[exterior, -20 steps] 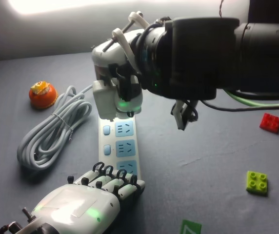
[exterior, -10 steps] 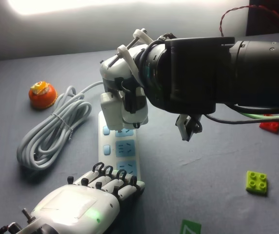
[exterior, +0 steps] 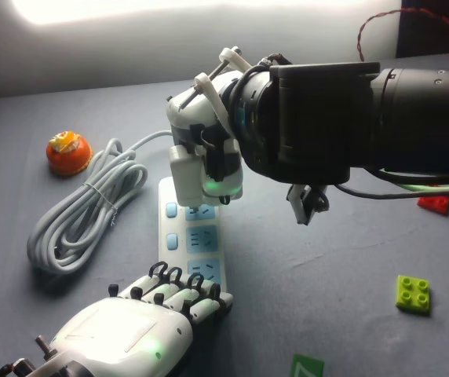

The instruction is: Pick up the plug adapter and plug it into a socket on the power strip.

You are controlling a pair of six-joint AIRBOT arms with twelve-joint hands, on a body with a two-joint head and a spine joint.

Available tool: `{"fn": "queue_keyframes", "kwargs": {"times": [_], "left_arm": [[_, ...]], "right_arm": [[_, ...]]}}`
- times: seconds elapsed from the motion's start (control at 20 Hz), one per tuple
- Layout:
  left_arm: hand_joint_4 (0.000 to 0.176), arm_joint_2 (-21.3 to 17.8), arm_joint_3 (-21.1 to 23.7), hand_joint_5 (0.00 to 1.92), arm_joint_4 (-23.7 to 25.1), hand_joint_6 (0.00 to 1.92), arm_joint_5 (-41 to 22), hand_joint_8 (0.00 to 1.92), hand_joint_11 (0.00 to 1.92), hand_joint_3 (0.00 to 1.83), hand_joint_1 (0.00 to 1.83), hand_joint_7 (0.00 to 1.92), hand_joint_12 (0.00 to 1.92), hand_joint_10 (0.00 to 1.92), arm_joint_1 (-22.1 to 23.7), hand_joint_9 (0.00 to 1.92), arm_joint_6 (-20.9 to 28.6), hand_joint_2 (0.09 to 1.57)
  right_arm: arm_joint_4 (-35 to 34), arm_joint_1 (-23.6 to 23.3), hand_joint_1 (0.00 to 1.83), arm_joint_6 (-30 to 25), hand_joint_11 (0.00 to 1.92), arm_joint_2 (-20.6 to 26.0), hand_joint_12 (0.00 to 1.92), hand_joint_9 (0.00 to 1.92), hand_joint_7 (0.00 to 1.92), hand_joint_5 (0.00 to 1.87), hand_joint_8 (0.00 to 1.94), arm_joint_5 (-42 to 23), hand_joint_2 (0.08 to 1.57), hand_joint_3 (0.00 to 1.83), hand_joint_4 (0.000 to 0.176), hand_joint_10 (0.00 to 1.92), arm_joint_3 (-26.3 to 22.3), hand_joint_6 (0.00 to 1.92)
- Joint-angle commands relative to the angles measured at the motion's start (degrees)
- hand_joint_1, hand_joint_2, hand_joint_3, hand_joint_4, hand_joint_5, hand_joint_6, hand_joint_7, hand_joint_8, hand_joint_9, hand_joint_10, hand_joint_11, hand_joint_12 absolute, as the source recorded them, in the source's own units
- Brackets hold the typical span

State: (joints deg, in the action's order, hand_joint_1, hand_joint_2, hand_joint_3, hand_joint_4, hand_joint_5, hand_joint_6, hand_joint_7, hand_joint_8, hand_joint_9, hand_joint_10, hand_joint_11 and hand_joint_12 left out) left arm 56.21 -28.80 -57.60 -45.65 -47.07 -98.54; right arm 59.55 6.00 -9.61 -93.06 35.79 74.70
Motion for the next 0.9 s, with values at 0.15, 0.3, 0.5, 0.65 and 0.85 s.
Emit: {"fn": "queue_keyframes", "kwargs": {"times": [0.15,0.3,0.5,0.65,0.85], "left_arm": [[0.0,1.02,0.22,0.15,-1.27,0.0,4.44,0.0,0.0,0.0,0.0,0.15,0.37,0.0,-0.54,0.12,1.07,1.14],[0.0,1.14,0.2,0.18,-1.27,0.0,4.44,0.0,0.0,0.0,0.0,0.17,0.44,0.0,-0.53,0.15,1.12,1.14],[0.0,1.17,0.13,0.17,-1.27,0.0,4.44,0.0,0.0,0.0,0.0,0.17,0.44,0.0,-0.49,0.15,1.12,1.15],[0.0,1.18,0.12,0.14,-1.27,0.0,4.46,0.0,0.0,0.0,0.0,0.14,0.38,0.0,-0.49,0.13,1.12,1.15],[0.0,1.18,0.07,0.14,-1.27,0.0,4.46,0.0,0.0,0.0,0.0,0.14,0.38,0.0,-0.49,0.13,1.12,1.15]], "right_arm": [[3.23,-0.52,1.25,-0.16,0.88,0.14,1.24,0.92,0.99,0.96,1.15,-2.43,1.12,0.0,0.0,0.99,0.54,0.85],[4.04,-0.29,1.23,-0.27,0.85,-0.01,1.27,0.91,0.95,0.91,1.21,-2.7,1.15,0.0,0.0,0.98,0.54,0.95],[4.24,-0.07,1.37,-0.33,0.86,-0.27,1.24,0.91,0.98,0.98,1.04,-2.68,1.11,0.0,0.0,1.32,0.56,0.77],[4.23,-0.1,1.37,-0.05,0.85,-0.47,1.22,0.86,0.92,0.93,1.11,-2.68,1.13,0.0,0.0,1.34,0.52,0.88],[3.87,-0.36,1.38,1.07,0.84,-0.56,1.26,0.9,0.98,0.97,1.06,-2.83,1.12,0.0,0.0,1.34,0.49,0.77]]}}
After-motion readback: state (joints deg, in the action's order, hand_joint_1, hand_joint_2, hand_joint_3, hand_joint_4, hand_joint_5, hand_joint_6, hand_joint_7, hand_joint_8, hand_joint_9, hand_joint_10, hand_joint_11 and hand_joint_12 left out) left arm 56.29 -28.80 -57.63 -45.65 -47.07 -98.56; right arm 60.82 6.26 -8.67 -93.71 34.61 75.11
